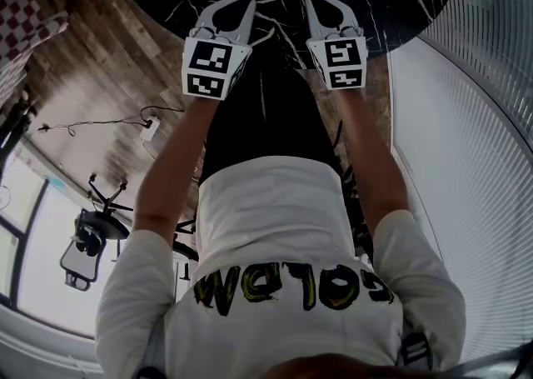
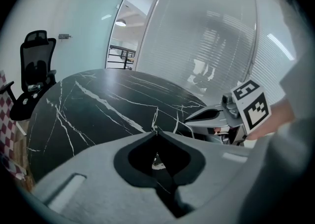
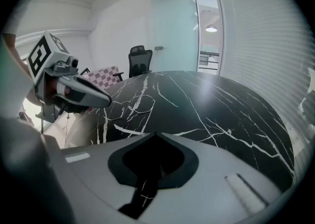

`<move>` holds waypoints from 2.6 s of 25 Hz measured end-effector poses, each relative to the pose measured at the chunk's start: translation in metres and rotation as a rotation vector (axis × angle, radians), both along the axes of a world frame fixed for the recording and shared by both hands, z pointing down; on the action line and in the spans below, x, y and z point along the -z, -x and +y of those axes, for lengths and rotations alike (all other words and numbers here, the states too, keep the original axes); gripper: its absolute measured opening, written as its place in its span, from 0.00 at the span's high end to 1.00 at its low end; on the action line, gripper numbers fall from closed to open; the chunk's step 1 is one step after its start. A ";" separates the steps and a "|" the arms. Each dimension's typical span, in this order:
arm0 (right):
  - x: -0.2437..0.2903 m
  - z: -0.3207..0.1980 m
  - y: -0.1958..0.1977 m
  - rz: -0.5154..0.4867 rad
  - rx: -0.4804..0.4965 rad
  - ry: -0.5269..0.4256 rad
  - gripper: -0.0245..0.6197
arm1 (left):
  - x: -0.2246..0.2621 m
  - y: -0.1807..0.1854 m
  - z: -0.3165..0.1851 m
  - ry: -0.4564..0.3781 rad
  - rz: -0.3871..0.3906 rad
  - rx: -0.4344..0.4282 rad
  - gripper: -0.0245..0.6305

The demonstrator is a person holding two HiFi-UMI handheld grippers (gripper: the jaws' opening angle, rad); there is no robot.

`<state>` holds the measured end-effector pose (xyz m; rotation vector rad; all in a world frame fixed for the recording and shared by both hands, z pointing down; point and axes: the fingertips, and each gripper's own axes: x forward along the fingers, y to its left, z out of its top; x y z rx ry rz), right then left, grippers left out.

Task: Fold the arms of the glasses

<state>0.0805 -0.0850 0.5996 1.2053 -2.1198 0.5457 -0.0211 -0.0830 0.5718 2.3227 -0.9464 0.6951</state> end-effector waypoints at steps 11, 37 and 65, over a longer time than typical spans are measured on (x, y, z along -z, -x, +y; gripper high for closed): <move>0.006 0.003 0.026 -0.032 0.035 -0.007 0.96 | 0.004 -0.003 0.001 0.000 0.014 -0.023 0.95; 0.007 -0.002 0.067 -0.079 0.087 -0.020 0.96 | -0.001 -0.020 0.010 0.045 0.054 -0.074 0.95; 0.005 0.064 0.012 0.114 0.026 -0.030 0.54 | 0.002 -0.022 0.008 0.045 0.048 -0.082 0.95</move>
